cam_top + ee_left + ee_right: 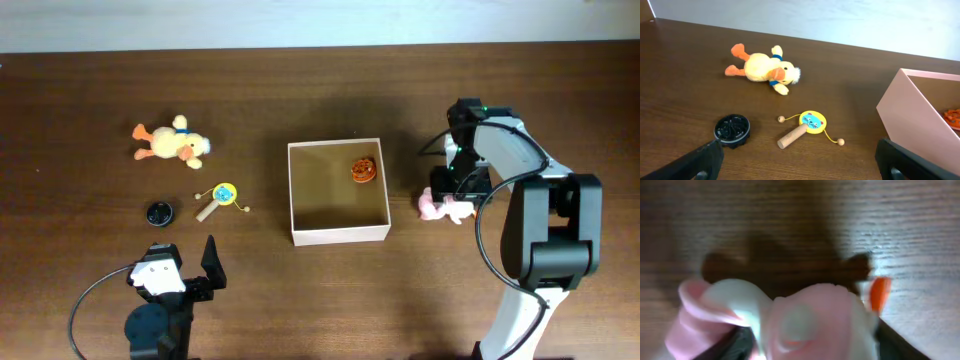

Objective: Pack container
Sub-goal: 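Move the right gripper down onto the pink plush pig and grasp it, then lift the pink pig and carry it over the box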

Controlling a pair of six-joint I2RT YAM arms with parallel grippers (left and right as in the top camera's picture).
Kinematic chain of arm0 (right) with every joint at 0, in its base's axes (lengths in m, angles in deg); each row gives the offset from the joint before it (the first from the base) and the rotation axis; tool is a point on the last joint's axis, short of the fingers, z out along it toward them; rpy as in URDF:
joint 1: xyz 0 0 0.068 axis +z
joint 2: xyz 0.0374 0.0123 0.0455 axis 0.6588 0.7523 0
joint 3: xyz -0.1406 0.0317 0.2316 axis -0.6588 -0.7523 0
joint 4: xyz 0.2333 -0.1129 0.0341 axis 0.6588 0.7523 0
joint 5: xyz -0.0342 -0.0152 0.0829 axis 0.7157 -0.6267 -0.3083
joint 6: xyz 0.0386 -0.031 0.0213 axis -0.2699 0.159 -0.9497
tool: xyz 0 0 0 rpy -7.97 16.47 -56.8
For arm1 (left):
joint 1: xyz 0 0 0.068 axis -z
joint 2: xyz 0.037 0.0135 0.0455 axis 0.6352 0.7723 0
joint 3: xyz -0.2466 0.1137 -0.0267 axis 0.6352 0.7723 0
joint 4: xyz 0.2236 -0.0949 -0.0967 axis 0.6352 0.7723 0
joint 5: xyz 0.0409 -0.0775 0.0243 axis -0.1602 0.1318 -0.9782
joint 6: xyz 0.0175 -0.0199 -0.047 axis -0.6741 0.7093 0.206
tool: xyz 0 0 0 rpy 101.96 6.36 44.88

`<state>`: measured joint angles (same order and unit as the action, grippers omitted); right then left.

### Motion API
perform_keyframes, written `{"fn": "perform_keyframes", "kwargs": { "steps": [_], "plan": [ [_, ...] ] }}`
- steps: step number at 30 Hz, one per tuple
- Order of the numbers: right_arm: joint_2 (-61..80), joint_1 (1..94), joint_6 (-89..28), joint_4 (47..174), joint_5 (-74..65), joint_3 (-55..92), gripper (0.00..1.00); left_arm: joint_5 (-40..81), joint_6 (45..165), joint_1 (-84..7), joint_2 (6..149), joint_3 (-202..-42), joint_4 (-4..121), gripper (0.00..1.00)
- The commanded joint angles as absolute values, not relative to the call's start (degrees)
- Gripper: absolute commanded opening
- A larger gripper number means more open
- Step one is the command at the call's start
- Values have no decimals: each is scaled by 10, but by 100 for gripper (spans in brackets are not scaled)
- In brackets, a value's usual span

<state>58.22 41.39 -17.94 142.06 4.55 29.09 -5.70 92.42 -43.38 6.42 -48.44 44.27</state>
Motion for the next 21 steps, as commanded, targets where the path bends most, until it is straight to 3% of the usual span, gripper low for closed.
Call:
{"fn": "perform_keyframes", "kwargs": {
  "steps": [1, 3, 6, 14, 21],
  "plan": [
    [573, 415, -182, 1411, 37, 279, 34, -49, 915, -438, 61, -482, 443, 99],
    [573, 415, -182, 1405, 37, 279, 17, -49, 915, -438, 61, -482, 443, 99],
    [573, 415, -184, 1397, 37, 279, 8, -49, 915, -438, 61, -482, 443, 99],
    [573, 415, -184, 1393, 37, 309, 4, -49, 915, -438, 61, -482, 443, 99],
    [573, 415, -184, 1433, 35, 429, 4, -49, 915, -438, 61, -482, 443, 99]
  ]
}}
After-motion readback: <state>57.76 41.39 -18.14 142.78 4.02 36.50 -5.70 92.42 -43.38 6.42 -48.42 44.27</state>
